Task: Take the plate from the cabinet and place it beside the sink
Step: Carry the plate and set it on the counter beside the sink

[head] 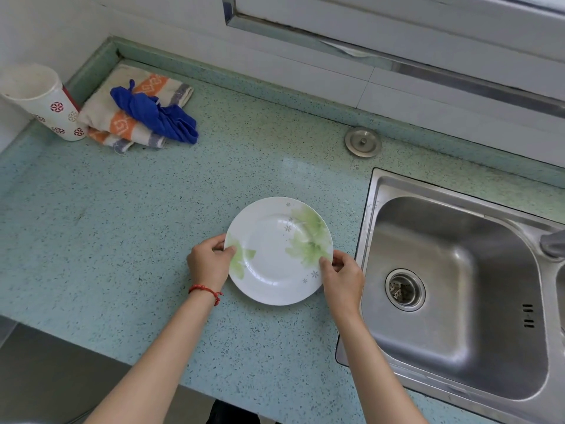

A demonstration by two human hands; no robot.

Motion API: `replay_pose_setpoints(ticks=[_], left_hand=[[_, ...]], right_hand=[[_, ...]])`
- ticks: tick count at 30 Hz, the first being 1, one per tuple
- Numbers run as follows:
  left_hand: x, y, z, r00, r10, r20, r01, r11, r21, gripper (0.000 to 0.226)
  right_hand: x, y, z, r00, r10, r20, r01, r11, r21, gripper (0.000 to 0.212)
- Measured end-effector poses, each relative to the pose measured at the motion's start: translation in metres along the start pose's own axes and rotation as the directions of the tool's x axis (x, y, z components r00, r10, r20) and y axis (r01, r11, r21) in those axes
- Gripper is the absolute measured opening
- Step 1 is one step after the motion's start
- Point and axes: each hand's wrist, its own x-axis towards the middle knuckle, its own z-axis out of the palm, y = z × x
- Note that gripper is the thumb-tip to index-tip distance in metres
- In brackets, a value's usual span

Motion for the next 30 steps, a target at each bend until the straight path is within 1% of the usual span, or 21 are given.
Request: replay_pose_setpoints(ticks=[5, 14, 22, 30], left_hand=[[0.001, 0.002, 0.000, 1.000, 0.016, 0.003, -0.016, 1.000, 0.023, 0.023], [0.004, 0.005, -0.001, 1.000, 0.023, 0.012, -0.023, 0.998, 0.055, 0.023], [-0.001, 0.007, -0.003, 1.000, 0.013, 0.016, -0.013, 1.000, 0.012, 0.024], [-0.013, 0.001, -0.014, 0.998, 0.029, 0.052, -0.028, 0.999, -0.022, 0.029]], right_hand=[[0.002, -0.003, 0.000, 1.000, -0.008, -0.009, 0.008, 0.999, -0.041, 0.013], [0.006, -0.008, 0.002, 1.000, -0.004, -0.004, 0.004, 0.999, -0.050, 0.013], [0.004, -0.011, -0.001, 1.000, -0.003, 0.002, 0.003, 0.999, -0.044, 0.016], [-0.009, -0.014, -0.007, 0.999, -0.026, 0.020, 0.027, 0.998, -0.053, 0.023]])
